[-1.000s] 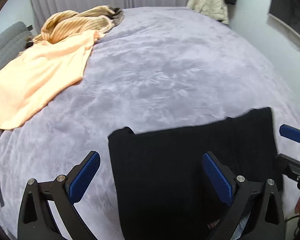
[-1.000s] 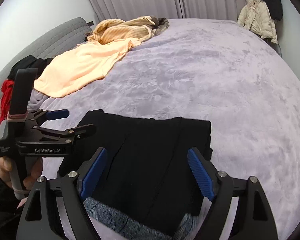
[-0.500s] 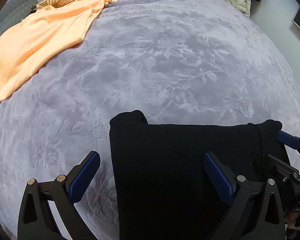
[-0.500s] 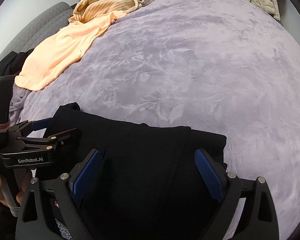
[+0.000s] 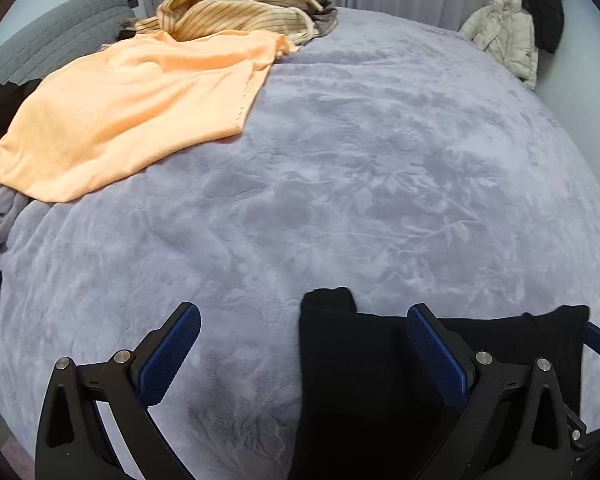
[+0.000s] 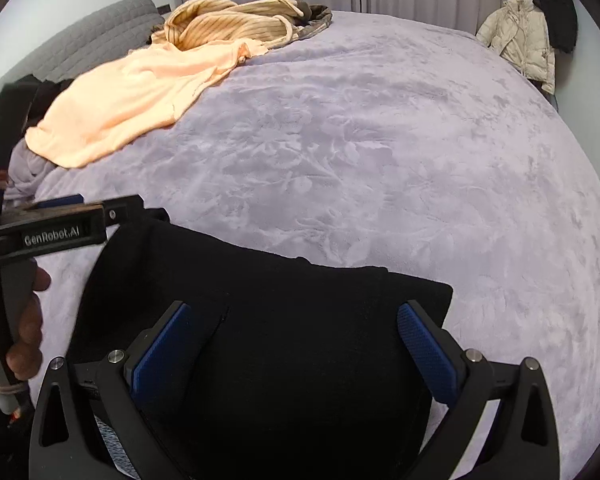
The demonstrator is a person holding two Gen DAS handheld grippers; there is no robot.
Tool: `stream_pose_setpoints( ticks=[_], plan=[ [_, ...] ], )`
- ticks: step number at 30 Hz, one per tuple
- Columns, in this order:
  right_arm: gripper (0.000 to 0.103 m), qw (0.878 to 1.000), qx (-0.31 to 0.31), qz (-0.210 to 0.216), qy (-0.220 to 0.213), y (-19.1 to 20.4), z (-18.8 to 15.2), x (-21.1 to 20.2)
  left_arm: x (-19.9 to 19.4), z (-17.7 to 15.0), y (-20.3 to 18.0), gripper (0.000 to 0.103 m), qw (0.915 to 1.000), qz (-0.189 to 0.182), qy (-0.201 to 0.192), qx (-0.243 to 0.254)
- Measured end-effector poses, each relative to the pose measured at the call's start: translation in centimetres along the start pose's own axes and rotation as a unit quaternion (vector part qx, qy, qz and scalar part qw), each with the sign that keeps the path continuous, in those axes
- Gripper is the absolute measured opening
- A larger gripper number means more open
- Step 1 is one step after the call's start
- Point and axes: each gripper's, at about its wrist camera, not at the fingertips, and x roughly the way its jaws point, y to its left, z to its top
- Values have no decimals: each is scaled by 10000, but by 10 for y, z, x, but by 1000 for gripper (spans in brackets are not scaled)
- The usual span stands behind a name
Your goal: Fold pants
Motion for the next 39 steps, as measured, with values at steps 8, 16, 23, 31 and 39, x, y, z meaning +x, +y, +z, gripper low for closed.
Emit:
stream_pose_setpoints(
  ticks=[8, 16, 23, 31, 39],
  plan=[
    [102, 9990, 272, 31, 348, -10, -22, 7, 23, -21, 8, 103, 9995, 58, 280, 98],
    [102, 9997, 86, -77, 202, 0, -74, -21, 19, -29, 6, 103, 9995, 116, 222, 196],
    [102, 9995, 13, -315, 27, 6, -102, -32, -6, -44, 13, 103, 9995, 55, 129, 281],
    [103, 9985, 130, -526, 70, 10, -118, -41, -32, -90, 15, 103, 9990, -54, -26, 454],
    [103, 9969, 437, -626, -199, 17, -118, -73, -84, -122, -6, 103, 9956, -520, -195, 759]
  ],
)
